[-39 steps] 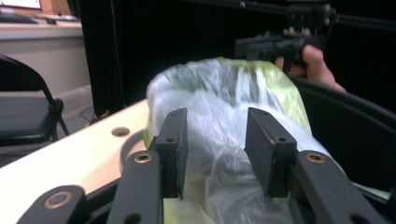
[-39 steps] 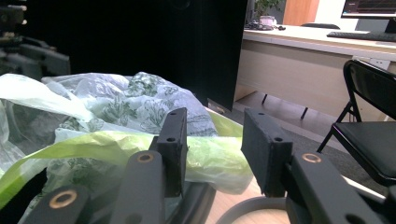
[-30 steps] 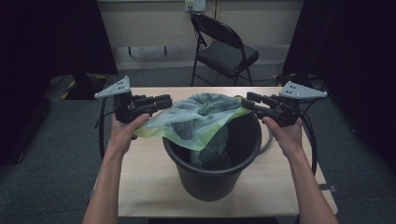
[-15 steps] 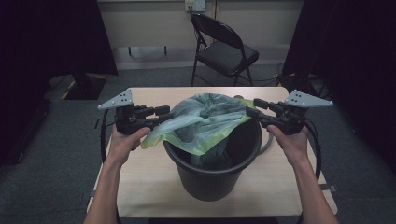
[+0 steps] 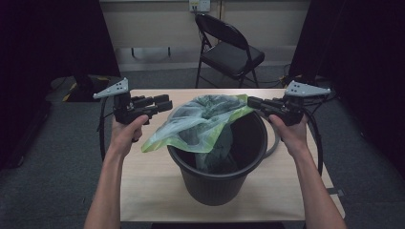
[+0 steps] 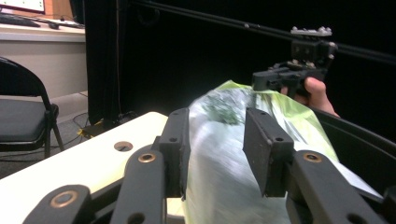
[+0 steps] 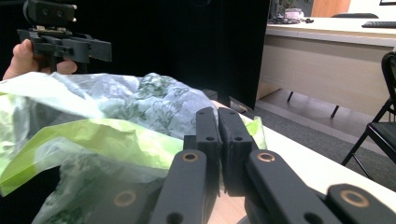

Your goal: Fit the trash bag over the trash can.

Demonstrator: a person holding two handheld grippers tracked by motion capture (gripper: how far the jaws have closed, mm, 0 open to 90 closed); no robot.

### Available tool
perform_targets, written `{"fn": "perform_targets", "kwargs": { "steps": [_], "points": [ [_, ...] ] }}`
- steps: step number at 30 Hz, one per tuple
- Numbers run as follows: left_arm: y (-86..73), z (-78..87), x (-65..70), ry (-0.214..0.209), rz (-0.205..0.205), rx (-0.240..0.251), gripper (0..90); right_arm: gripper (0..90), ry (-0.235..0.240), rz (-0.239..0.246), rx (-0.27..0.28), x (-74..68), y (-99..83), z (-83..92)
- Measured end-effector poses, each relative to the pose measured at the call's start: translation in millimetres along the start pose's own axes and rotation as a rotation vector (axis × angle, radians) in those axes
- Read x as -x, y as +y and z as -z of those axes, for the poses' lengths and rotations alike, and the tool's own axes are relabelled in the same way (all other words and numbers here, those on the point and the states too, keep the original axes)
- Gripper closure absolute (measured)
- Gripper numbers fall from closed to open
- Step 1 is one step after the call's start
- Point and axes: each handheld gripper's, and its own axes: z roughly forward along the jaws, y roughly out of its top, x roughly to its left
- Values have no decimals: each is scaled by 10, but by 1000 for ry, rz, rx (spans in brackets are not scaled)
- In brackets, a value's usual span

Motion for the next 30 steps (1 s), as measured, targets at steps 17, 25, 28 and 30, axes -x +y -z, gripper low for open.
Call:
{"fn": "perform_targets", "kwargs": {
  "steps": [17,25,28,30],
  "points": [
    [-128,3,232,13,-54,-47,783,555,-47,2,-32,-160,-59,74],
    [-167,138,334,-3,-61,-43,771,755,-25,5,-52,-109,-33,15],
    [-119,138,316,-3,-68,-49,738,816,-17,0,-50,-67,-18,-25],
    [-50,119,276,1,-57,-15,702,898,-8,-6,-30,-42,8,-29]
  ]
}}
